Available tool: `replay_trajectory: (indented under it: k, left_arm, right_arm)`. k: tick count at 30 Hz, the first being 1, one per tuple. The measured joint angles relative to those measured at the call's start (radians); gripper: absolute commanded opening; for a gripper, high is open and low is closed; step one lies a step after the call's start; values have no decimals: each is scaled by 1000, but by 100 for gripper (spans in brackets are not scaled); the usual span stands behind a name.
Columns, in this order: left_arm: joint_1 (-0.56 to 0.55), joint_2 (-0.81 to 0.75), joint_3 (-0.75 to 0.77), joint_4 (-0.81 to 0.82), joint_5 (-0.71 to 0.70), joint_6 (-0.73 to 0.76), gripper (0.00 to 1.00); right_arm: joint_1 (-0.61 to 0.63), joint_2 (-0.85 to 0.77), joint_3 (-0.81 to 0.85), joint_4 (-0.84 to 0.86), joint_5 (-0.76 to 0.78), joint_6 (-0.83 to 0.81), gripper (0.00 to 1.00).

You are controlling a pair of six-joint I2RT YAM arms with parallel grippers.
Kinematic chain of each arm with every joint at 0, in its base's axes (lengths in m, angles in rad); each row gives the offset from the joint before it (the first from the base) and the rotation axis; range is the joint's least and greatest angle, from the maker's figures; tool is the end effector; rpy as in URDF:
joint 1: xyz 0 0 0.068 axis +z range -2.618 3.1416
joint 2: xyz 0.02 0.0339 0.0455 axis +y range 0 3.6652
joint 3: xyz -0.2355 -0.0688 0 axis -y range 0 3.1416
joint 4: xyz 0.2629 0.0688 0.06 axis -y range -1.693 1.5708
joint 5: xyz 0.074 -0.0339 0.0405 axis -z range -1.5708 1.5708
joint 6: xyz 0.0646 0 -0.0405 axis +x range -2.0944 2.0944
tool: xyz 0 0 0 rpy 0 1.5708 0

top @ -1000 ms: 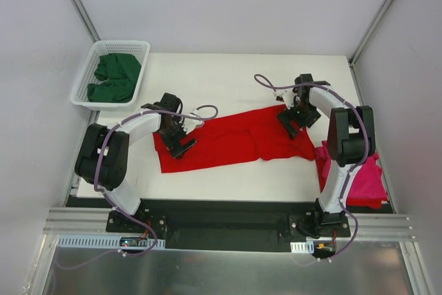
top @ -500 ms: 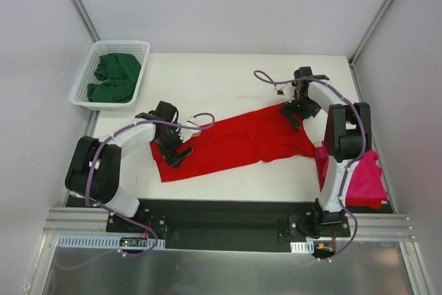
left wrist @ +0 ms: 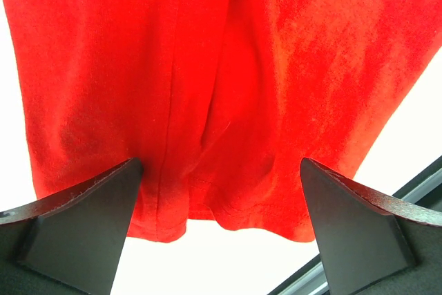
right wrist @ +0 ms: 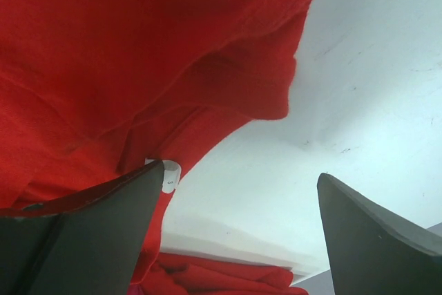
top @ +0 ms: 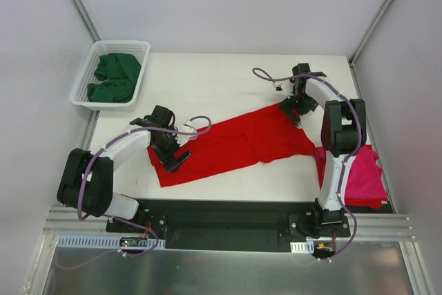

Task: Fold and stack the t-shirts
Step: Rotate the tshirt 90 degrees

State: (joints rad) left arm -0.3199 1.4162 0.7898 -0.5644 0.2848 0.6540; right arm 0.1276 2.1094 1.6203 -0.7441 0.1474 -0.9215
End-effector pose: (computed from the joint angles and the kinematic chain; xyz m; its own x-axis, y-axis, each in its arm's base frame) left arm 0.2623 -0.1060 0.1144 -0.4559 0.7661 -0.4531 0.8543 0.5194 0.0186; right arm 0.4443 0.0474 0.1150 -0.5040 -0.8590 -0.0899 -0.7924 0.5013 -0.3476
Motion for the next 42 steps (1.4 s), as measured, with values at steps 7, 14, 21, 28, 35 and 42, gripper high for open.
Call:
replay_trajectory:
  k: [7, 14, 21, 28, 35, 42]
  left_arm:
    - [0, -13, -3, -3, -1, -12, 99]
    - [0, -42, -21, -12, -2, -19, 99]
    - [0, -45, -37, -17, -6, -36, 99]
    - [-1, -45, -37, -17, -6, -43, 99]
    - [-1, -50, -37, -18, -8, -44, 99]
    - [-2, -90, -51, -19, -7, -40, 99]
  right_arm:
    - [0, 13, 13, -3, -1, 0, 96]
    - [1, 36, 48, 8, 10, -12, 96]
    - [3, 71, 101, 43, 31, -49, 96]
    - [18, 112, 152, 106, 87, -111, 96]
    - [29, 145, 186, 199, 120, -156, 96]
    - [71, 216, 264, 299, 191, -212, 96]
